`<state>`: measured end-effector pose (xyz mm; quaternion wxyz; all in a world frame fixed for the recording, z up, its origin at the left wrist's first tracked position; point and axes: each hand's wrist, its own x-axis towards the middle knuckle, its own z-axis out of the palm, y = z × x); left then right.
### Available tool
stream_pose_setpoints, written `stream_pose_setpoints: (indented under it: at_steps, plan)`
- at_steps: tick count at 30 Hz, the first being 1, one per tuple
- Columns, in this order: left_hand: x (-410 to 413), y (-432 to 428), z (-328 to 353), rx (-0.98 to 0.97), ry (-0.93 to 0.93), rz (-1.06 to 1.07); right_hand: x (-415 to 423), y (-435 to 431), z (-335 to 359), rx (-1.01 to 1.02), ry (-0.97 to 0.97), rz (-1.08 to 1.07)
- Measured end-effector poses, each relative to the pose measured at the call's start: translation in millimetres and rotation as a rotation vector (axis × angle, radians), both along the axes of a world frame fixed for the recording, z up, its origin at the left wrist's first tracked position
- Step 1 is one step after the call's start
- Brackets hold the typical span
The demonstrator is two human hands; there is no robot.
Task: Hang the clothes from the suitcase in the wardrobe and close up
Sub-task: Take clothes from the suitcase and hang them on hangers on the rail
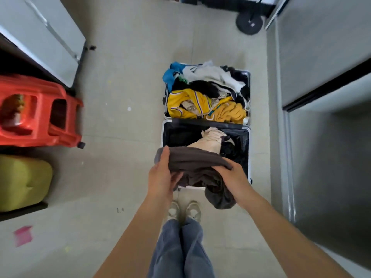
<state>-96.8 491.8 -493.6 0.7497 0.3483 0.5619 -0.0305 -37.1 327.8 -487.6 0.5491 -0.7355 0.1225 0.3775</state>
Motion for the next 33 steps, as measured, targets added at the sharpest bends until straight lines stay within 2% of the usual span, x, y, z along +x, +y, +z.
stream_pose_setpoints:
  at_steps: [4, 11, 17, 20, 23, 27, 33]
  plan:
    - [6.1, -14.4, 94.6, 0.109, -0.071, -0.133, 7.2, -18.7, 108.6, -0.027, -0.161, -0.037]
    - [29.4, -28.2, 217.4, 0.202, -0.31, -0.211, 20.1, -63.1, 267.3, -0.051, -0.397, 0.042]
    - [61.8, -37.2, 300.4, 0.354, -0.553, -0.269, 43.6, -106.6, 360.0, -0.164, -0.607, -0.137]
    - [81.0, -47.2, 344.6, 0.469, -0.689, -0.306, 54.6, -134.1, 402.9, -0.326, -0.722, -0.132]
    - [99.3, -61.2, 381.7, 0.622, -0.799, -0.35, 63.7, -158.7, 430.7, -0.357, -0.777, -0.163]
    - [124.6, -96.6, 417.0, 0.853, -0.922, -0.43, 79.7, -194.7, 456.1, -0.164, -0.772, -0.29]
    - [159.4, -165.3, 432.2, 0.972, -0.93, -0.621, 115.9, -255.0, 496.7, 0.075, -0.685, -0.408]
